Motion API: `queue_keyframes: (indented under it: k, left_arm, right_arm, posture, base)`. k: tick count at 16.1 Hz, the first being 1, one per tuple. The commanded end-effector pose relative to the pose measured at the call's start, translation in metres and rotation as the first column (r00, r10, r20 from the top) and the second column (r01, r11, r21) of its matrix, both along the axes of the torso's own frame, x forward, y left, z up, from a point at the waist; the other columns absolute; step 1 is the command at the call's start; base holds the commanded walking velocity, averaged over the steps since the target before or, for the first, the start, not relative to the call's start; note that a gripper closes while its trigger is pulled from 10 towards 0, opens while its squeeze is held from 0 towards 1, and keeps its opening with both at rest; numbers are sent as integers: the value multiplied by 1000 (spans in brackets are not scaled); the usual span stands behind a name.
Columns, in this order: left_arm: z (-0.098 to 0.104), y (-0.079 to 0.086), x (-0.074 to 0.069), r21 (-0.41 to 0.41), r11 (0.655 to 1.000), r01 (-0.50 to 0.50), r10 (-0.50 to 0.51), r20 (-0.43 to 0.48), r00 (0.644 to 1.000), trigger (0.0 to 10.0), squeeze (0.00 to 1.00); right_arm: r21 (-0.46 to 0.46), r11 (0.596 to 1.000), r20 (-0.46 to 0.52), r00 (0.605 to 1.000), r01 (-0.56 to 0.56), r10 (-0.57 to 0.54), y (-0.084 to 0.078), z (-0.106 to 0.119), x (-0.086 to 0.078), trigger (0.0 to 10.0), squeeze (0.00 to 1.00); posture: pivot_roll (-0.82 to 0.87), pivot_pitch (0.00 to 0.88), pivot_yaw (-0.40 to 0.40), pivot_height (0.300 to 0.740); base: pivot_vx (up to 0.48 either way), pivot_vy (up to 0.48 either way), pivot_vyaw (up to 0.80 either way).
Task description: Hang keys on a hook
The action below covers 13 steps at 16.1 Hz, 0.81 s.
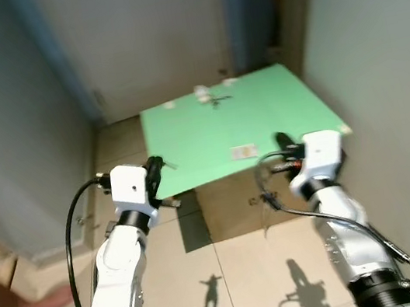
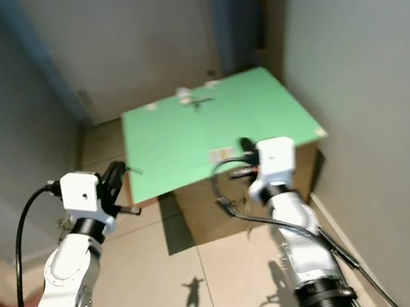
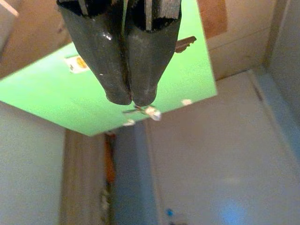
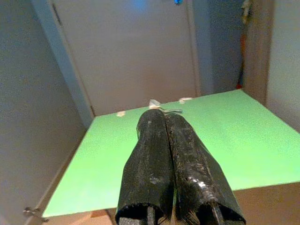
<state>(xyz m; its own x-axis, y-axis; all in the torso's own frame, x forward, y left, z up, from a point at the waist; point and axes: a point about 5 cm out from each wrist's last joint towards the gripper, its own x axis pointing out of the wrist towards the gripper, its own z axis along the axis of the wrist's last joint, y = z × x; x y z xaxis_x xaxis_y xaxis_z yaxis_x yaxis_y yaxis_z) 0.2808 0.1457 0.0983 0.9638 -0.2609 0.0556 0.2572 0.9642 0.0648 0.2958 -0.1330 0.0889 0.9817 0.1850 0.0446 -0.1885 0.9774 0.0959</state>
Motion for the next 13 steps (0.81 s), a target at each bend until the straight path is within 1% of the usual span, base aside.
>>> queue_keyframes:
  k: [1,3,5,7,8,13]
  left_arm:
    - [2,-2,2,20,1000,17,-17,8,1000,0,0]
    - [-1,-5,1,21,999,40,-40,-5,999,0,0]
    - [-1,-7,4,21,998,58,-58,-12,998,0,0]
    - [0,-7,5,27,997,68,-68,-14,998,0,0]
    - [0,-10,4,38,995,94,-93,-14,996,0,0]
    - [-3,-9,3,52,993,104,-102,-25,994,0,0]
  right_arm:
    - [-6,1000,-13,1000,-6,6,0,-1,2,10000,0]
    - [1,1000,-27,1000,-7,7,0,-4,3,10000,0]
    - [2,1000,-52,999,-5,5,-2,-6,8,10000,0]
    - [0,1000,-56,998,-13,13,-1,-6,9,10000,0]
    - [0,1000,-63,998,-27,27,1,-7,10,10000,0]
    - [0,999,-67,997,-37,37,2,-9,12,10000,0]
  posture:
    - [-203,0,123,740]
    - [-204,0,124,740]
    - [-201,0,121,740]
    - [-200,0,118,740]
    - [-189,0,111,740]
    - [-183,0,106,740]
  base:
    - [0,0,-631]
    - [0,0,-684]
    - [0,0,-697]
    - [0,0,-703]
    - [0,0,-700]
    - [0,0,-709]
